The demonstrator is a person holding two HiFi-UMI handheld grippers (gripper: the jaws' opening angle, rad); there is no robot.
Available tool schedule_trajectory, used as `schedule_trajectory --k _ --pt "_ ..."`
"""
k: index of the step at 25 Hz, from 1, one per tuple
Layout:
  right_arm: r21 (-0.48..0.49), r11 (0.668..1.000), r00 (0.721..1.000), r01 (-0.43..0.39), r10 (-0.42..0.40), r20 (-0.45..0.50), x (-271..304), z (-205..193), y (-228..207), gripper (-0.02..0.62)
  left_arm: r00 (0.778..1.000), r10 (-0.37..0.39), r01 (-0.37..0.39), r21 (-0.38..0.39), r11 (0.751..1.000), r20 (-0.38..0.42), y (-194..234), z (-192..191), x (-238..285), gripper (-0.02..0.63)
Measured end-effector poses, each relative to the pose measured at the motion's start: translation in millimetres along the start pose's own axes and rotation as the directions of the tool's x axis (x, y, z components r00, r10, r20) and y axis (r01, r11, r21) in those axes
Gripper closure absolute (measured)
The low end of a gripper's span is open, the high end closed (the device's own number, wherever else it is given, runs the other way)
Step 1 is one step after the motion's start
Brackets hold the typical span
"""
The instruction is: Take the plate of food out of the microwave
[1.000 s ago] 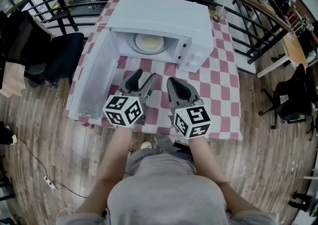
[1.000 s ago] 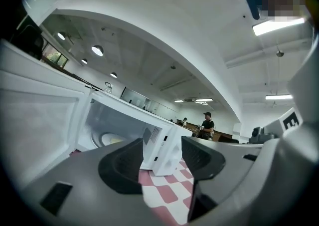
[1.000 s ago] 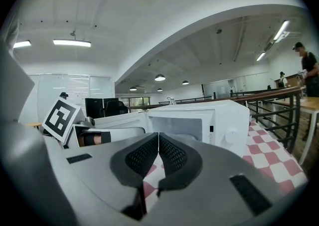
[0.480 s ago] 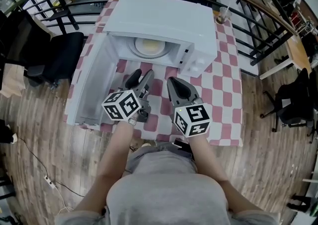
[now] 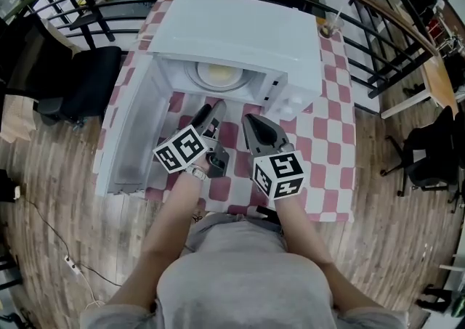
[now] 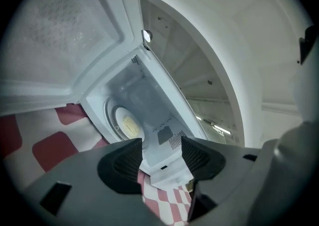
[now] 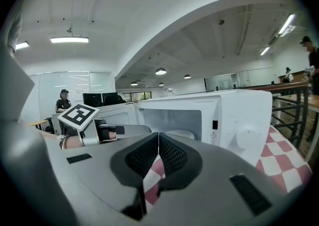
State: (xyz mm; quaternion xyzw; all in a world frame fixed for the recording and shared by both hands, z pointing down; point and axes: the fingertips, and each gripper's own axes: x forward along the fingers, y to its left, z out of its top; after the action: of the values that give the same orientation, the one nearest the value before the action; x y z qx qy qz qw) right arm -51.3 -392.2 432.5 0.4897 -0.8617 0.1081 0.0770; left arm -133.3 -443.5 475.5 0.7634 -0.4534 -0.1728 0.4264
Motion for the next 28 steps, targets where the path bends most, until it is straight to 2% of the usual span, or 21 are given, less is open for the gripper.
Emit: schedule_trajectory --k 7,13,19,28 --pt "0.002 1.000 0.999 -0.020 0.020 -0.025 16.3 -7.1 -8.5 0.569 0.997 0.075 -0.071 -0.158 0.985 0.019 32.7 3.7 26.8 0.362" --pt "-0.001 0.999 0.997 -0.053 0.053 -0.059 31.8 -16.1 -9.8 0.569 0.983 0.181 -0.175 -0.310 0.935 -0.011 70.8 -4.3 43.9 0.362" --pt "0.016 0.998 0.995 -0.062 0.063 -0.083 46.0 -22.7 -16.7 0.569 0.971 0.236 -0.237 -0.378 0.895 -0.051 94.2 -10.1 60.3 0.362" --pt "0.037 0.999 0.992 -0.040 0.044 -0.117 55.7 -36.8 -32.0 0.569 0.939 0.323 -0.342 -0.411 0.845 -0.115 122.6 -18.6 81.2 0.362"
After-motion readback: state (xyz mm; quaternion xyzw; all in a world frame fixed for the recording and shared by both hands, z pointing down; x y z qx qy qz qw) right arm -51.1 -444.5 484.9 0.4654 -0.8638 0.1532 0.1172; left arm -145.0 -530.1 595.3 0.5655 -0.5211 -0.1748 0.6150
